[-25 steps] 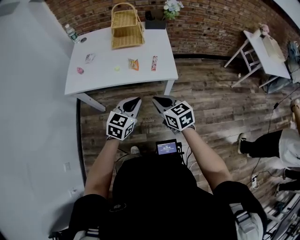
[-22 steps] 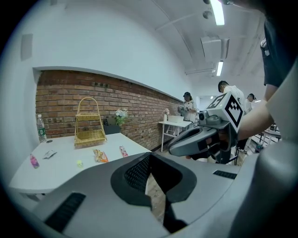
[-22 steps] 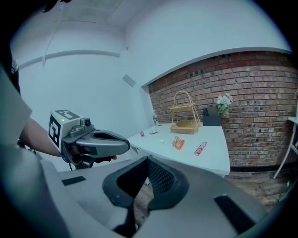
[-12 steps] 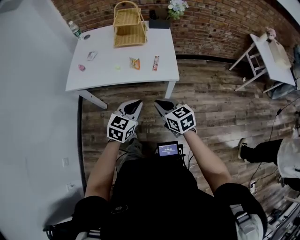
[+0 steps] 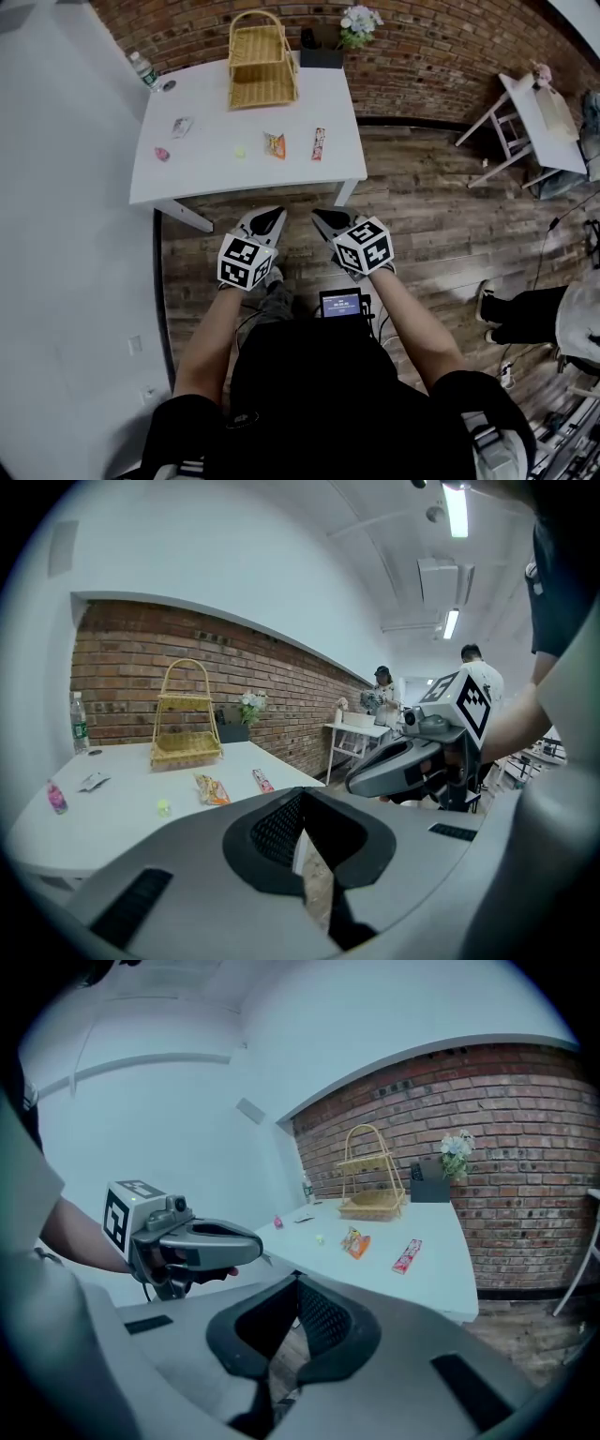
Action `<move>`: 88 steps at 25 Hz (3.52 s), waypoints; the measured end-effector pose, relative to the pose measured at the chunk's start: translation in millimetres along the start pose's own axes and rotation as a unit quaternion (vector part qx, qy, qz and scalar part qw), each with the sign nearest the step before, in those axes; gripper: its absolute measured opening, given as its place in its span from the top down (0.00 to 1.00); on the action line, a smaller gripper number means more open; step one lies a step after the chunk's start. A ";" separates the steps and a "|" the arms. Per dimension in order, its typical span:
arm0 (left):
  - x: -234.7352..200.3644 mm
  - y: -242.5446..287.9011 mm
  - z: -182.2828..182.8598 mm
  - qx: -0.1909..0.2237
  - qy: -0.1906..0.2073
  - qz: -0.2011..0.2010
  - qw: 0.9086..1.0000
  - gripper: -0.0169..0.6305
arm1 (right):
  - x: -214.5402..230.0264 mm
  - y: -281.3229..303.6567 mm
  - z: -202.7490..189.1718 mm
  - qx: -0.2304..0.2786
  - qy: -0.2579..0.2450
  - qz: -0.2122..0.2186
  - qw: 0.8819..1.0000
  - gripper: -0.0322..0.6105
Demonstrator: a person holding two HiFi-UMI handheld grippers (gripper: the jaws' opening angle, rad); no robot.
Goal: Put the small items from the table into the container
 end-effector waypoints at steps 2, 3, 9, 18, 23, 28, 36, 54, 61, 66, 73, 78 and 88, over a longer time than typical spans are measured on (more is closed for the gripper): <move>-15.3 8.3 3.5 0.002 0.001 -0.008 1.000 0.96 | 7.6 11.8 9.0 -0.001 0.003 -0.008 1.000 0.93; -23.3 12.5 5.2 0.002 0.001 -0.012 1.000 0.96 | 11.4 18.0 14.0 -0.001 0.005 -0.012 1.000 0.93; -78.1 34.2 14.3 0.003 -0.002 -0.032 0.999 0.96 | 28.8 58.6 46.2 -0.002 0.016 -0.034 0.999 0.93; -135.1 49.5 18.9 -0.003 -0.007 -0.057 0.998 0.96 | 40.8 96.0 72.0 0.000 0.040 -0.064 0.997 0.93; -144.9 62.8 12.8 -0.010 -0.018 -0.066 0.998 0.96 | 49.8 106.6 70.7 -0.006 0.050 -0.066 0.997 0.93; -149.8 79.2 15.4 -0.015 -0.019 -0.059 0.998 0.96 | 66.7 117.7 79.0 -0.006 0.043 -0.050 0.998 0.93; -153.7 108.4 29.8 -0.025 -0.032 -0.035 0.999 0.96 | 101.0 123.7 93.1 -0.002 0.041 -0.016 0.999 0.93; -174.7 148.0 58.1 -0.030 -0.039 0.006 0.999 0.96 | 156.9 143.3 119.5 0.004 0.049 0.030 0.998 0.93; -190.0 150.3 59.8 -0.029 -0.033 -0.016 0.999 0.96 | 153.4 152.6 132.4 0.016 0.053 0.011 0.998 0.93; -195.5 153.8 61.5 -0.030 -0.027 -0.027 0.999 0.96 | 156.1 153.1 135.8 0.017 0.057 -0.002 0.998 0.93; -192.9 160.5 60.5 -0.035 -0.023 -0.035 0.998 0.96 | 168.0 145.4 129.4 0.014 0.088 -0.043 0.995 0.93; -187.1 166.3 58.3 -0.037 -0.022 -0.050 0.998 0.96 | 179.2 136.6 117.6 0.012 0.107 -0.076 0.991 0.93; -180.1 170.9 49.2 -0.044 -0.029 -0.067 0.996 0.96 | 191.5 118.5 69.6 -0.019 0.146 -0.132 0.980 0.75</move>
Point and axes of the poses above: the fingertips, and each gripper's own axes: y forward along the fingers, x to its right, z out of its top, the point moved 7 cm from there along -y, backward along the fingers, and after that the axes turned 7 degrees about z, right-handed, at the moved point
